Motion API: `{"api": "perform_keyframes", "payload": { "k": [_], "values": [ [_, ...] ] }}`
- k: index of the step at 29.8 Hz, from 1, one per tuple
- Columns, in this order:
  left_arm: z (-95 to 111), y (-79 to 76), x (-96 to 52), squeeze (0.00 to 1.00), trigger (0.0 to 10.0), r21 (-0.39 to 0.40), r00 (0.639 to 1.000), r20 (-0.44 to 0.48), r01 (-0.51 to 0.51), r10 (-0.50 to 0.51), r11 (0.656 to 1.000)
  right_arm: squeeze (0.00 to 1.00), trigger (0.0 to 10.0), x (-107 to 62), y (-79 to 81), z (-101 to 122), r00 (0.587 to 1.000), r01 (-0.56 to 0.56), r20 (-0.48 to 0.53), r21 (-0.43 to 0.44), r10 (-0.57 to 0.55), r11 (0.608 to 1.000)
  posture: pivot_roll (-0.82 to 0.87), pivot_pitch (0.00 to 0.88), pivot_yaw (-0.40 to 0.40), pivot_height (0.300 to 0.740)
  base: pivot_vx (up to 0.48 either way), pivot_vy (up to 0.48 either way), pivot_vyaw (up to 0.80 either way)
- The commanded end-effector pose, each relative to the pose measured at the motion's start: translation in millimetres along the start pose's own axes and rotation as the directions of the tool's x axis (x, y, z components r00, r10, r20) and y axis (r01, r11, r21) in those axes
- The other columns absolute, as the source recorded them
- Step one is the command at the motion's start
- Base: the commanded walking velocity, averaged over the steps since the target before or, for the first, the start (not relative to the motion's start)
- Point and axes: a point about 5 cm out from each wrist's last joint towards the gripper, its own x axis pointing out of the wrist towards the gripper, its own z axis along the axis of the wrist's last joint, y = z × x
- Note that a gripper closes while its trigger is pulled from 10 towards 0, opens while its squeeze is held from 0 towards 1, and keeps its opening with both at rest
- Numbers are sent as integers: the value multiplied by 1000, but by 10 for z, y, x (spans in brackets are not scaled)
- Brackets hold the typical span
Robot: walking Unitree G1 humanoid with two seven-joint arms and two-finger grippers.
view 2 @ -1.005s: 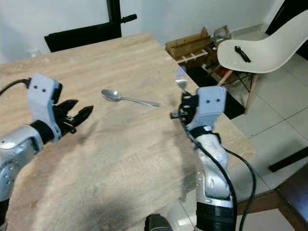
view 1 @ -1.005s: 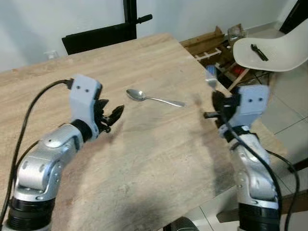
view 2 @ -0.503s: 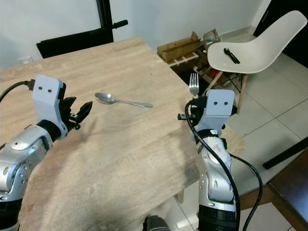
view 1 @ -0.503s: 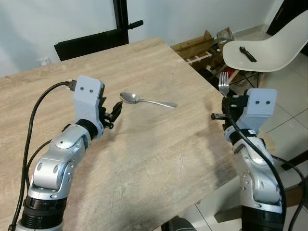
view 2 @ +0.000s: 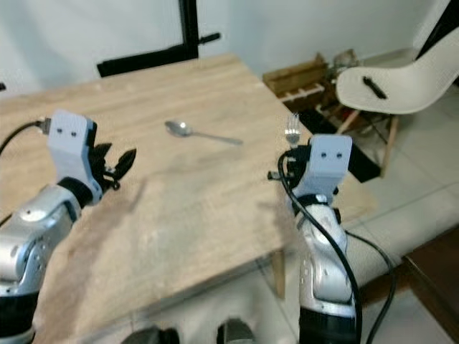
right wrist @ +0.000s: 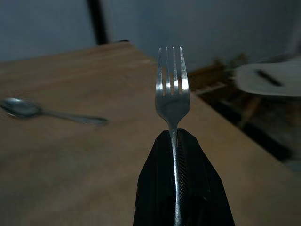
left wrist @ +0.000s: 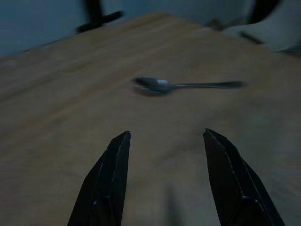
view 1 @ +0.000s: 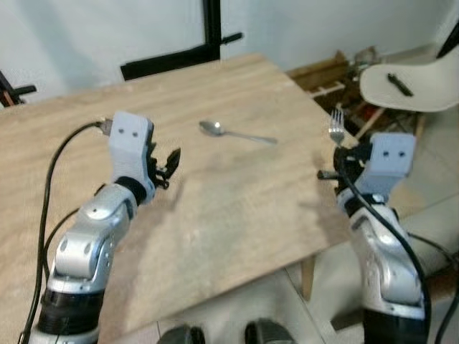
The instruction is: Setting the table
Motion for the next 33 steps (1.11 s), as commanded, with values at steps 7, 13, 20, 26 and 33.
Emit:
{"api": "perform_keyframes", "payload": {
  "k": [7,13,20,26,33],
  "values": [
    [-83,55,-20,0,10000,4,999,-30,-22,22,1000,0,10000,-26,9,-33,1000,-1,-17,6,1,1000,-129,46,70,740,-386,0,0],
    [-86,57,-19,0,10000,4,999,-30,-22,22,1000,0,10000,-27,5,-44,1000,1,-21,5,0,1000,-129,47,74,740,-381,0,0],
    [-84,57,-7,0,10000,4,999,-29,-19,20,1000,0,10000,-31,7,-55,1000,5,-23,7,-4,1000,-130,46,77,740,-374,0,0],
    [-79,62,5,0,10000,4,999,-28,-20,20,1000,0,10000,-33,8,-61,1000,7,-25,9,-7,1000,-129,45,80,740,-361,0,0],
    [-78,66,13,0,10000,4,999,-28,-21,21,1000,0,10000,-40,7,-70,1000,9,-28,10,-8,1000,-130,46,81,740,-291,0,0]
  ]
}}
